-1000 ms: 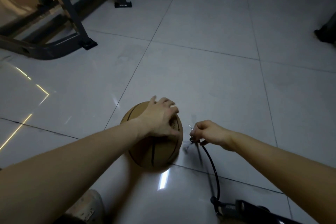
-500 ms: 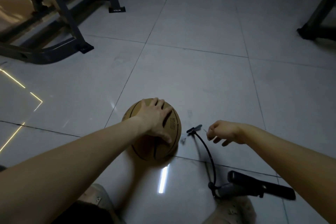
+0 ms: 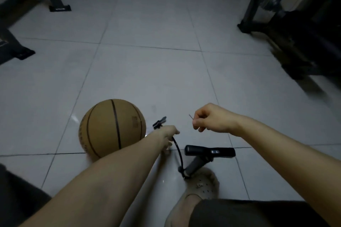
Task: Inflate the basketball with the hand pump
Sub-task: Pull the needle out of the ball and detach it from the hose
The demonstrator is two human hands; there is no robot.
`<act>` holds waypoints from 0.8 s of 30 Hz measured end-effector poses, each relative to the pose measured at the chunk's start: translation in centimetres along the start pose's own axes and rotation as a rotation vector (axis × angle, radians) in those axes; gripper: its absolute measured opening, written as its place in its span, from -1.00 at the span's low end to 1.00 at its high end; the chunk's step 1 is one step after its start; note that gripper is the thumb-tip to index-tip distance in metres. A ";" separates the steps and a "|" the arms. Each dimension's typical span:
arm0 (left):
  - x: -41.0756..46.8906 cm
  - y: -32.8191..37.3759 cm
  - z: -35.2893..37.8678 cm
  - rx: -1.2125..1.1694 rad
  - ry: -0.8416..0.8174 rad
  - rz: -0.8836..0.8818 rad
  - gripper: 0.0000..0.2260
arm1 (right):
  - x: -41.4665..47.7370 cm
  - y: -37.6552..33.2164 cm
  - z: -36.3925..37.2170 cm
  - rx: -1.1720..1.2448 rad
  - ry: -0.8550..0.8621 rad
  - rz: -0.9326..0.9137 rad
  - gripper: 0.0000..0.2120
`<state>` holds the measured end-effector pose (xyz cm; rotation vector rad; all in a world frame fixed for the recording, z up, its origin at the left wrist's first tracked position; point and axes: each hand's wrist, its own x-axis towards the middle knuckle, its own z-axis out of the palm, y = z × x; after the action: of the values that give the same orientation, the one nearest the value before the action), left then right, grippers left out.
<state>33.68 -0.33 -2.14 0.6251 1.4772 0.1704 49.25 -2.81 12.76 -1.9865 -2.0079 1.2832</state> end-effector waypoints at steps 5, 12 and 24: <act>0.1 0.9 0.7 -0.201 0.026 0.099 -0.86 | -1.4 1.2 -0.5 0.005 0.016 0.030 -0.86; -5.1 4.0 -0.5 0.008 0.078 0.507 -0.86 | -2.2 -0.4 -1.8 0.069 0.113 -0.008 -0.86; -9.0 1.0 0.2 0.115 0.075 0.720 -0.85 | -2.9 -0.2 -1.0 0.103 0.424 -0.020 -0.92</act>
<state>33.13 -3.86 6.16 1.2395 1.2825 0.6734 50.17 -4.75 14.95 -1.9772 -1.7204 0.8484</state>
